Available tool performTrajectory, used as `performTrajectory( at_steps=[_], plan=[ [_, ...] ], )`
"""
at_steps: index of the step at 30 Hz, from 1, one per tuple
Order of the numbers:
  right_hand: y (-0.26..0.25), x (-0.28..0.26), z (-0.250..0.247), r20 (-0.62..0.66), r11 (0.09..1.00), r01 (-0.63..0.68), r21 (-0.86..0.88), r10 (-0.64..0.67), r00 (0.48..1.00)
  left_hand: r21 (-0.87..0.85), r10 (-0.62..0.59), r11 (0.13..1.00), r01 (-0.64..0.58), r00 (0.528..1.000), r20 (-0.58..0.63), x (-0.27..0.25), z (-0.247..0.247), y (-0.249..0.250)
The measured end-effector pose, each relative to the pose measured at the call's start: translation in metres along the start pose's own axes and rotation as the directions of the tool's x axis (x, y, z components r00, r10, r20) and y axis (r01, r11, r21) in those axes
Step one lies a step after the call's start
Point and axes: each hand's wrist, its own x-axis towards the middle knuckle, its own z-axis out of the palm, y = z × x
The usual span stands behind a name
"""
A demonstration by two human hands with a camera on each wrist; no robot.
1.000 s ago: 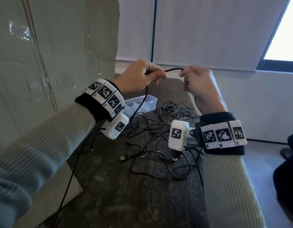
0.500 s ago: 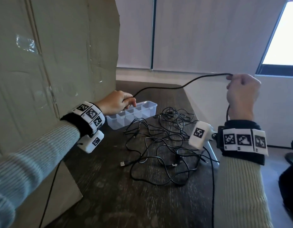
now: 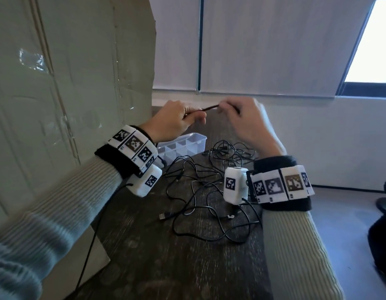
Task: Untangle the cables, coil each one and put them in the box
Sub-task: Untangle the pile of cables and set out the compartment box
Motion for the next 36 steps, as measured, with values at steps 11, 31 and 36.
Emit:
performTrajectory(
  at_steps=[11, 31, 36],
  plan=[
    [0.061, -0.003, -0.055, -0.495, 0.927, -0.261, 0.267, 0.365, 0.789, -0.63, -0.303, 0.724, 0.281, 0.95, 0.076, -0.022, 0.008, -0.037],
    [0.079, -0.015, -0.031, 0.372, 0.869, -0.484, 0.108, 0.416, 0.83, -0.922, -0.488, -0.324, -0.212, 0.872, -0.029, 0.007, -0.05, -0.007],
    [0.057, -0.026, -0.051, 0.556, 0.895, -0.358, 0.267, 0.16, 0.816, -0.985, -0.698, 0.149, -0.093, 0.695, -0.171, 0.011, -0.056, -0.012]
  ],
)
